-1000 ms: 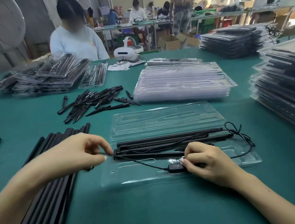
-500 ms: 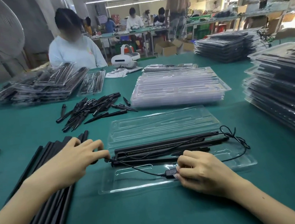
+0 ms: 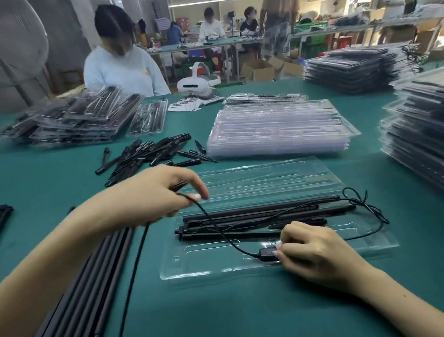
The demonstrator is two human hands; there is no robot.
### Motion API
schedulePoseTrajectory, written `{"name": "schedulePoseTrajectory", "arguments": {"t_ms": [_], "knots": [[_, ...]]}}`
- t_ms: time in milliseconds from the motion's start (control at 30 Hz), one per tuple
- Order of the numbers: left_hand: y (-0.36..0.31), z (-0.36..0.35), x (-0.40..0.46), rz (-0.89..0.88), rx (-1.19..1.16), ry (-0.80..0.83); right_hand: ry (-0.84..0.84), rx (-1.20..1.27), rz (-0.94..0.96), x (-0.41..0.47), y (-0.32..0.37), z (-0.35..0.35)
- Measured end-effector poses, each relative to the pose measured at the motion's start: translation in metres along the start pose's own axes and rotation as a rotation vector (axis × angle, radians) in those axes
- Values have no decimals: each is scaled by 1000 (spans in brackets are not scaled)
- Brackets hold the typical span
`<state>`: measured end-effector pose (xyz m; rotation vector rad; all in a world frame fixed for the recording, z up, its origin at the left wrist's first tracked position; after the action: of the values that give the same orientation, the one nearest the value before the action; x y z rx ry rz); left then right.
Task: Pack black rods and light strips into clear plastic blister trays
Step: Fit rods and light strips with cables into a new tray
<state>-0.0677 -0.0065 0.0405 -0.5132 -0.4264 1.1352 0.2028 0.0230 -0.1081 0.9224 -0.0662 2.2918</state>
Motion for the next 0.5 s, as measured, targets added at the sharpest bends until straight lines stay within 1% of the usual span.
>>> {"name": "schedulePoseTrajectory", "arguments": {"t_ms": [33, 100, 133, 167, 200, 233, 267, 300, 333, 400, 433, 500], "knots": [[-4, 2, 8, -22, 170, -18, 4, 3, -2, 0, 0, 0], [-11, 8, 22, -119, 678, -144, 6, 10, -8, -1, -1, 0], [-11, 11, 27, -201, 907, -209, 6, 9, -9, -1, -1, 0], [-8, 15, 32, -322, 1063, -232, 4, 5, -8, -1, -1, 0], [-3, 19, 37, -473, 1152, -200, 4, -2, -5, -1, -1, 0], [2, 24, 39, -616, 1187, -134, 6, -7, -3, -1, -1, 0], [9, 30, 41, -731, 1208, -62, 9, -8, -4, -1, -1, 1], [17, 36, 42, -803, 1228, -16, 11, -6, -8, -1, -1, 1], [27, 43, 43, -817, 1245, 3, 10, -2, -12, -1, -2, 1], [49, 53, 40, -724, 1272, 23, 8, 7, -19, -1, -2, 1], [65, 57, 37, -632, 1302, 65, 10, 11, -22, -1, -2, 1], [99, 70, 30, -366, 1380, 202, 10, 17, -26, 0, -2, 1]]}}
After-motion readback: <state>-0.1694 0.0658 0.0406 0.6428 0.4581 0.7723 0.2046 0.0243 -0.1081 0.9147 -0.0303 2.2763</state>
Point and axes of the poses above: each hand's wrist, its own x-axis towards the middle knuckle, its own z-axis out of the back of the hand, y = z × x, the point moved 1 cm from there along x, towards the middle knuckle, and after that the axes turned 12 degrees about -z, right-handed, at the moved point
